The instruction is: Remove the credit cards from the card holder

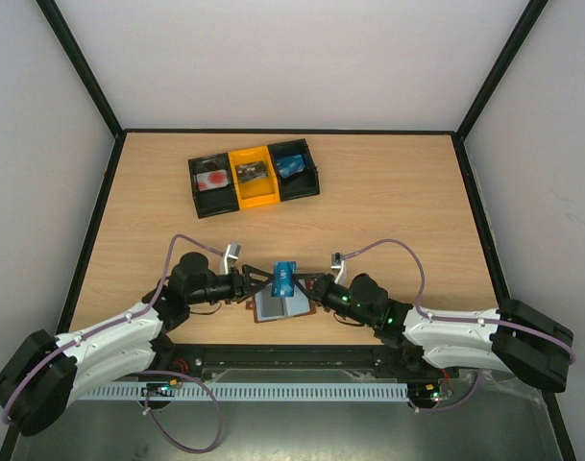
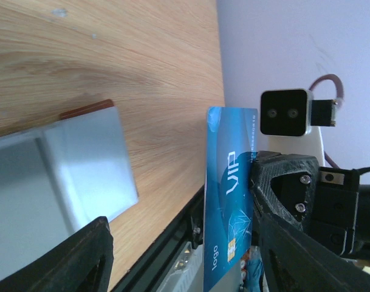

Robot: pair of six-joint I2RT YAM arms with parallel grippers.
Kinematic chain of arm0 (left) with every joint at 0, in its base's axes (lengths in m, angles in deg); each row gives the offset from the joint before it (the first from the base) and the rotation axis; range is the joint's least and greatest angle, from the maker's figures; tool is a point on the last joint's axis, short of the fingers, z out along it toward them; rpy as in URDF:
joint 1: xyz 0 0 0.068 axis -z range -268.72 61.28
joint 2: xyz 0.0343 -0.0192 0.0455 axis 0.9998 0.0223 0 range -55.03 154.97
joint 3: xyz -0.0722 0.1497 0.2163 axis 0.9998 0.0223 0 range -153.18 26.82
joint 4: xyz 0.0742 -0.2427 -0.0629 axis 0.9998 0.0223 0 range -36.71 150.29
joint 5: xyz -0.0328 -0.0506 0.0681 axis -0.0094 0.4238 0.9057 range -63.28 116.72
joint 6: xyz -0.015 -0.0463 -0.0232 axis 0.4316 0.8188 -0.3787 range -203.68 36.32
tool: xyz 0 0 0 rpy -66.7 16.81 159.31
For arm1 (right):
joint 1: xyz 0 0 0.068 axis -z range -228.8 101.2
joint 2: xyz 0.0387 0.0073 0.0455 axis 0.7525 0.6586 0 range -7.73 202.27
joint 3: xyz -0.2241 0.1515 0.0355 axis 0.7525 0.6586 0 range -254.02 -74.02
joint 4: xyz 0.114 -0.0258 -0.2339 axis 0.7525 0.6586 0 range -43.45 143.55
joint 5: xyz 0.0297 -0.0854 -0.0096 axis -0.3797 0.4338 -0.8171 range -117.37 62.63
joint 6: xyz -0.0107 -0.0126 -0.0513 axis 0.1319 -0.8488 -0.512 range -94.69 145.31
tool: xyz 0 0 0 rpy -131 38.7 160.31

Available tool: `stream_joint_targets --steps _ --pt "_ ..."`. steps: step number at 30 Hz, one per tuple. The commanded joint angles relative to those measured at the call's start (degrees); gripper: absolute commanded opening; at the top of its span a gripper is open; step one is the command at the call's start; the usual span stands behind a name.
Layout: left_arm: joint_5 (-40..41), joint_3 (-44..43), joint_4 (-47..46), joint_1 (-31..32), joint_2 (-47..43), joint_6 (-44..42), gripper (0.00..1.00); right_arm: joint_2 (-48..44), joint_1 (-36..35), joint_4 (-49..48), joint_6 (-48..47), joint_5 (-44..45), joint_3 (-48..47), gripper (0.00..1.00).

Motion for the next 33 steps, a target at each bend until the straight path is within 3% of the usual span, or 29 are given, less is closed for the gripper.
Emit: stream_joint_targets --steps 1,7,12,16,23,29,33 --pt "-1.96 0.05 -8.22 0.63 0.18 3.48 0.62 0.8 -0.35 -5.48 0.74 -1.89 -2.23 0.02" --pt "-2.62 0.36 -11.97 0.75 0.36 5.67 0.35 3.09 -0.82 -8.39 0.75 -4.46 -2.3 0.02" --pt "-2.57 0.45 -11.15 0.75 -1.45 5.59 0.03 3.27 -1.33 -9.65 -0.27 -5.71 -0.66 0.03" --pt "-2.68 0.19 -8.16 0.75 -3.86 3.33 0.02 -0.93 -1.31 -5.31 -3.63 -5.74 0.2 0.15" --pt "-10.52 -5.0 3.73 0.22 -3.32 -8.22 0.02 -17.17 -1.32 27.57 -16.78 -2.35 -7.36 0.31" --pt "-17.48 -9.54 10.8 0.25 -4.65 -15.21 0.02 -24.52 -1.31 47.46 -24.85 -2.24 -15.86 0.36" --pt "-20.9 -11.31 15.25 0.31 -4.94 -19.06 0.02 -23.87 -1.32 52.43 -27.8 -5.13 -19.15 0.38"
